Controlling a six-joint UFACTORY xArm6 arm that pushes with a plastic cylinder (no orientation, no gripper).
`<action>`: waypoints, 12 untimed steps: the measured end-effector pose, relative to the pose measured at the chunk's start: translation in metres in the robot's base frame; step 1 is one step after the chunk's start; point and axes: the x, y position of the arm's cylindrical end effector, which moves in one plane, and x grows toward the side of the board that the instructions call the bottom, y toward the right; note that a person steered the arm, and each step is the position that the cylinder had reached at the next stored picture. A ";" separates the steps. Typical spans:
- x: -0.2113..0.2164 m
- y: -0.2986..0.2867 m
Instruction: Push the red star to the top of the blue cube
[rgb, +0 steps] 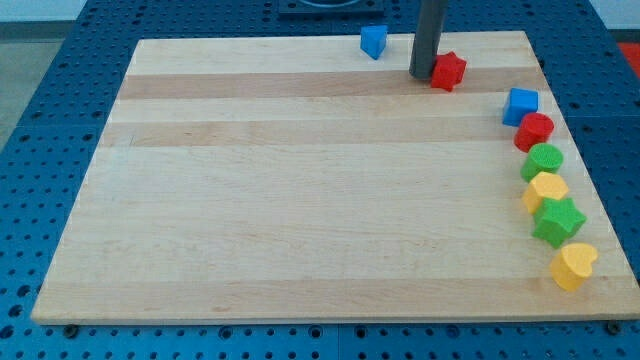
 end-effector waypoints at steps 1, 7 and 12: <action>0.000 0.016; -0.003 0.072; 0.005 0.072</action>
